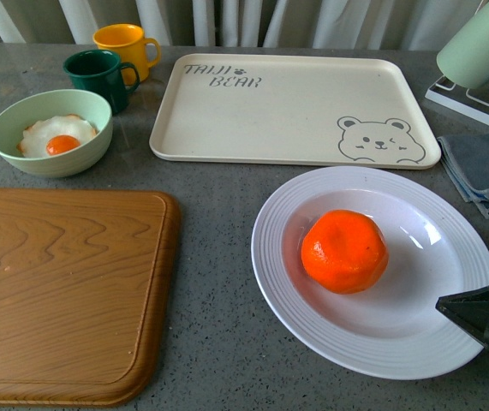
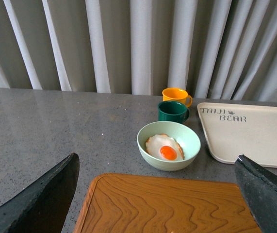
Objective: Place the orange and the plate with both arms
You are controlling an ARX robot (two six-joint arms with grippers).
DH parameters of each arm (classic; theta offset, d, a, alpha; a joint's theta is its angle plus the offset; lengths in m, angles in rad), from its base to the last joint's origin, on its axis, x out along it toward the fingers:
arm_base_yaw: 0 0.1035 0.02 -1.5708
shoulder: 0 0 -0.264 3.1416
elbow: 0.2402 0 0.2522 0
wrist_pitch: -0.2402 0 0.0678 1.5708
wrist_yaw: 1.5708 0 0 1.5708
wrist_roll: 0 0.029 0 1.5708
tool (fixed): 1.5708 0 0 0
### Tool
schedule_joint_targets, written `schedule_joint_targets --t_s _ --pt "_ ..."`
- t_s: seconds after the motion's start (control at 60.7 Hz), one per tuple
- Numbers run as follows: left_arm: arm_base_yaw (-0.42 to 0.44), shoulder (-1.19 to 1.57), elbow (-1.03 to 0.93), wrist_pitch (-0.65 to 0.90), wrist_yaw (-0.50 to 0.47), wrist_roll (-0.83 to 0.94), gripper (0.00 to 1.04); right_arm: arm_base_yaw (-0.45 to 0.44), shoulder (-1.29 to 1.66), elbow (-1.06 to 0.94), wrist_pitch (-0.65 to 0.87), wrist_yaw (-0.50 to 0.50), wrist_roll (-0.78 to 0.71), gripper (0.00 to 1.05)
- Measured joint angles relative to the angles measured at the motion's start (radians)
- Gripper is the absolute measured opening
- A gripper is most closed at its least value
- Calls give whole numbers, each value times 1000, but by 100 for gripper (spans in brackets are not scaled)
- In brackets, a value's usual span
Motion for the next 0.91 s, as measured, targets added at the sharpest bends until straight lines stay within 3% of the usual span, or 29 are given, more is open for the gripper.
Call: schedule_joint_targets --t_s 0.363,0.906 --pt "0 0 0 0 0 0 96 21 152 75 109 14 -6 96" --pt "0 0 0 0 0 0 96 29 245 145 129 26 -28 95"
